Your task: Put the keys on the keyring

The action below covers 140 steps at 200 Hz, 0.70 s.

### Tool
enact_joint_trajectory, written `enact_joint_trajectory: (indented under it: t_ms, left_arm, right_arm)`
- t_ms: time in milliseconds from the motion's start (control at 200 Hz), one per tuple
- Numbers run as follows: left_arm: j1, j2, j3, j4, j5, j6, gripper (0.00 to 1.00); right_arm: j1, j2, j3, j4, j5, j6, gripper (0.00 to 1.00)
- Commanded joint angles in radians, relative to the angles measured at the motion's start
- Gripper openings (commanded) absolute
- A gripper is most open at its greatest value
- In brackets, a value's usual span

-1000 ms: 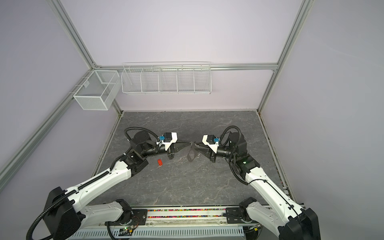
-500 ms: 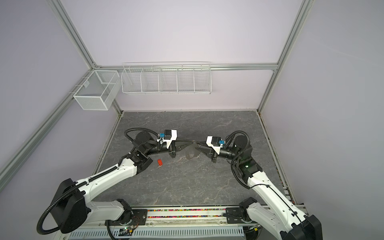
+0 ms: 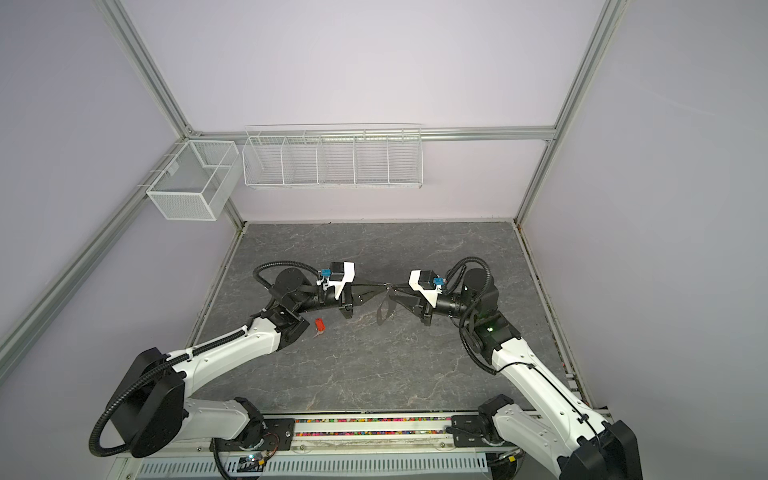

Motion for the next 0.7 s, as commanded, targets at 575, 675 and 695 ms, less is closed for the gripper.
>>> enact_joint_trajectory:
  t_ms: [575, 675, 695]
  left_arm:
    - [-0.006, 0.258, -0.344, 0.481, -0.121, -0.04, 0.0]
    - [-0.005, 0.313, -0.352, 0.556, -0.117, -0.063, 0.0]
    - [-0.006, 0.322, -0.353, 0.568, -0.117, -0.069, 0.0]
  right_arm:
    - [0.039, 0.052, -0.2, -0.112, 0.154, -0.017, 0.27]
    - [0.042, 0.081, -0.202, -0.104, 0.135, -0.018, 0.27]
    - [0.044, 0.085, -0.201, -0.104, 0.132, -0.019, 0.27]
